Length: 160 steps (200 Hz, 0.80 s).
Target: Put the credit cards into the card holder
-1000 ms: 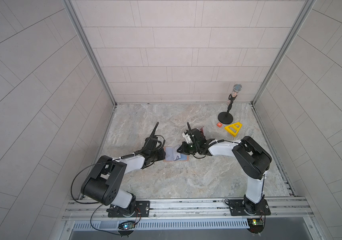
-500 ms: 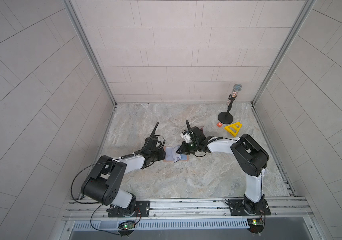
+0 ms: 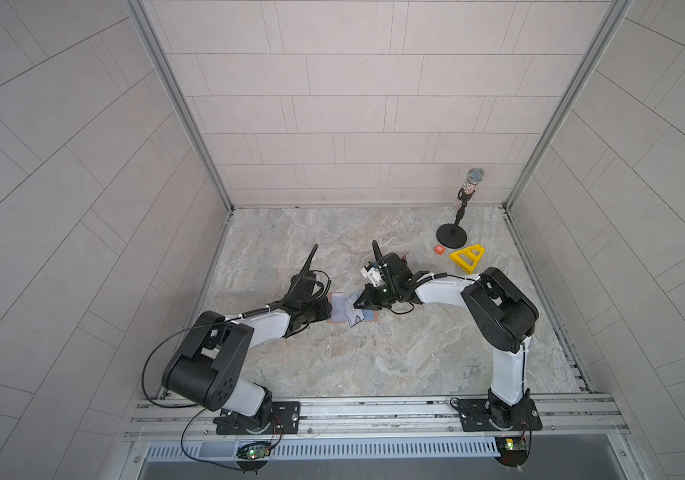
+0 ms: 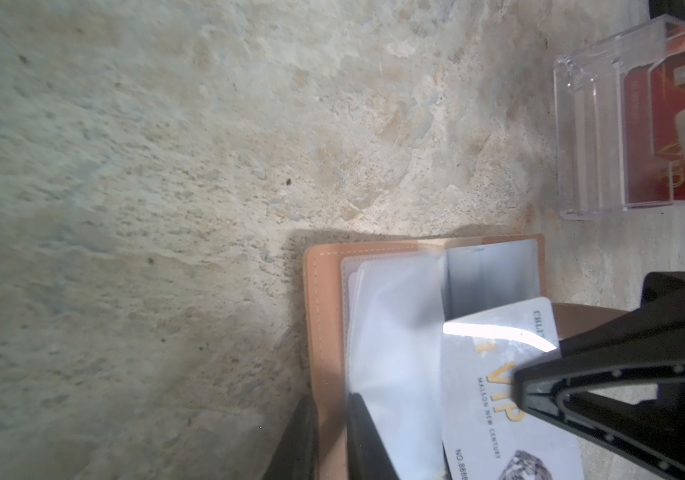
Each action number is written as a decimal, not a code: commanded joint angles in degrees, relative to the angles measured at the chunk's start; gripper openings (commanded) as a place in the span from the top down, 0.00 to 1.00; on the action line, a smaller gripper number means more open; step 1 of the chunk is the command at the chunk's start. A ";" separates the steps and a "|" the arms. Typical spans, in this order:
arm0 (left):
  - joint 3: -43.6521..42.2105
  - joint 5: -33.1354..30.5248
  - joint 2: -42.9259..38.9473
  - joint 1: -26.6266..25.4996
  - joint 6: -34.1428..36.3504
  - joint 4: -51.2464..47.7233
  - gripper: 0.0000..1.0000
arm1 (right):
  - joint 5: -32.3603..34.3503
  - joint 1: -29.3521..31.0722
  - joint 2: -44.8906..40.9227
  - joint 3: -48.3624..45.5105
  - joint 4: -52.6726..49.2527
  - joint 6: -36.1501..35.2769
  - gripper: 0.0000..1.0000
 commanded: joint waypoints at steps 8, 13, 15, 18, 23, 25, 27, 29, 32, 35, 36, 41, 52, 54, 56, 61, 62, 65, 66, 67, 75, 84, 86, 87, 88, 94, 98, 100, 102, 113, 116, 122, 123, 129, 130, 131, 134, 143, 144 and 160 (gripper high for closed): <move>-2.03 -0.88 0.62 -0.91 -0.52 -8.77 0.80 | 0.99 0.27 0.93 -2.43 -6.01 -2.05 1.00; -2.03 -1.28 0.62 -0.90 -0.62 -8.94 0.80 | 0.86 0.18 0.70 -2.82 -6.09 -2.19 1.00; -2.03 -1.41 0.62 -0.86 -0.71 -8.98 0.80 | 0.78 0.13 0.62 -2.95 -6.14 -2.19 1.00; -2.03 -1.59 0.62 -0.85 -0.79 -9.07 0.80 | 0.76 0.10 0.45 -3.18 -6.10 -2.31 1.00; -2.03 -1.78 0.57 -0.93 -0.83 -9.17 0.80 | 0.55 0.05 0.24 -3.53 -6.09 -2.54 1.00; -2.03 -1.91 0.61 -0.91 -0.87 -9.17 0.81 | 0.46 0.01 0.15 -3.65 -6.09 -2.63 1.00; -2.03 -2.00 0.61 -0.87 -0.92 -9.22 0.81 | 0.42 0.00 0.06 -3.82 -6.14 -2.65 1.00; -2.03 -2.14 0.62 -0.85 -1.00 -9.27 0.80 | 0.34 0.00 -0.03 -3.92 -6.17 -2.74 1.00; -2.03 -2.29 0.62 -0.91 -1.08 -9.38 0.81 | 0.25 0.00 -0.17 -4.12 -6.26 -2.83 1.00; -2.03 -2.53 0.62 -0.88 -1.18 -9.43 0.81 | 0.19 0.00 -0.27 -4.25 -6.39 -3.04 1.00; -2.03 -2.61 0.62 -0.86 -1.19 -9.48 0.81 | 0.17 0.00 -0.34 -4.33 -6.42 -3.13 1.00; -1.95 -2.91 0.62 -0.86 -1.25 -9.62 0.81 | 0.21 -0.04 -0.60 -4.62 -6.58 -3.21 1.00; -1.85 -3.53 0.60 -0.86 -1.45 -9.94 0.81 | 0.23 -0.15 -1.08 -5.29 -6.61 -3.46 1.00; -1.85 -3.55 0.61 -0.92 -1.49 -9.96 0.81 | 0.23 -0.17 -1.15 -5.39 -6.55 -3.47 1.00; -1.90 -3.58 0.62 -0.89 -1.52 -9.96 0.81 | 0.23 -0.17 -1.18 -5.48 -6.56 -3.54 1.00; -1.81 -3.57 0.62 -0.90 -1.54 -10.01 0.81 | 0.23 -0.17 -1.36 -5.74 -6.59 -3.58 1.00; -1.79 -3.61 0.62 -0.92 -1.50 -10.03 0.81 | 0.23 -0.17 -1.37 -5.73 -6.56 -3.62 1.00; -1.77 -3.60 0.62 -0.90 -1.49 -10.07 0.81 | 0.17 -0.17 -1.44 -5.80 -6.54 -3.65 1.00; -1.77 -3.58 0.66 -0.88 -1.52 -10.06 0.81 | 0.15 -0.17 -1.45 -5.80 -6.54 -3.61 1.00; -1.77 -3.61 0.68 -0.86 -1.50 -10.06 0.81 | 0.15 -0.17 -1.46 -5.80 -6.53 -3.67 1.00; -1.77 -3.70 0.70 -0.88 -1.49 -10.05 0.81 | -0.01 -0.21 -1.47 -5.96 -6.61 -3.82 1.00; -1.74 -3.57 0.70 -0.85 -1.52 -10.05 0.81 | -0.20 -0.20 -1.38 -5.90 -6.62 -3.91 1.00; -1.69 -3.58 0.70 -0.87 -1.50 -10.07 0.81 | -0.27 -0.22 -1.33 -5.83 -6.66 -3.91 1.00; -1.69 -3.53 0.70 -0.86 -1.49 -10.06 0.81 | -0.28 -0.24 -1.31 -5.86 -6.64 -3.91 1.00; -1.68 -3.50 0.66 -0.86 -1.52 -10.06 0.81 | -0.33 -0.25 -1.30 -5.88 -6.68 -3.91 1.00; -1.68 -3.47 0.70 -0.92 -1.55 -10.13 0.81 | -0.53 -0.25 -1.12 -5.73 -6.62 -4.00 1.00; -1.68 -3.41 0.70 -0.92 -1.54 -10.15 0.81 | -0.64 -0.22 -1.03 -5.66 -6.62 -3.99 1.00; -1.68 -3.46 0.70 -0.87 -1.60 -10.14 0.81 | -0.71 -0.21 -0.98 -5.57 -6.58 -3.93 1.00; -1.68 -3.40 0.70 -0.90 -1.61 -10.16 0.81 | -0.73 -0.18 -0.95 -5.53 -6.54 -3.92 1.00; -1.66 -3.15 0.65 -0.85 -1.48 -10.20 0.81 | -0.74 -0.21 -0.80 -5.29 -6.51 -3.93 1.00; -1.65 -3.00 0.66 -0.86 -1.46 -10.15 0.81 | -0.74 -0.24 -0.70 -5.21 -6.57 -3.92 1.00; -1.61 -2.77 0.73 -0.93 -1.38 -10.16 0.81 | -0.69 -0.26 -0.52 -4.96 -6.50 -3.96 1.00; -1.64 -2.73 0.72 -0.89 -1.34 -10.11 0.81 | -0.67 -0.26 -0.46 -4.94 -6.47 -3.94 1.00; -1.61 -2.28 0.71 -0.91 -1.21 -9.99 0.81 | -0.50 -0.26 -0.26 -4.69 -6.31 -3.76 1.00; -1.60 -2.17 0.71 -0.93 -1.14 -9.98 0.81 | -0.49 -0.26 -0.25 -4.68 -6.24 -3.66 1.00; -1.59 -2.03 0.71 -0.93 -1.13 -9.97 0.81 | -0.48 -0.26 -0.20 -4.63 -6.17 -3.57 1.00; -1.59 -1.69 0.77 -0.90 -0.99 -9.89 0.81 | -0.49 -0.26 -0.08 -4.51 -5.89 -3.40 1.00; -1.51 -1.08 0.81 -0.91 -0.81 -9.92 0.81 | -0.81 -0.26 0.36 -4.12 -4.63 -2.48 1.00; -1.51 -1.04 0.85 -0.93 -0.74 -9.94 0.81 | -0.82 -0.26 0.41 -4.08 -4.44 -2.36 1.00; -1.52 -0.58 0.79 -0.98 -0.66 -10.07 0.81 | -0.35 -0.33 0.73 -3.38 -2.75 -0.84 1.00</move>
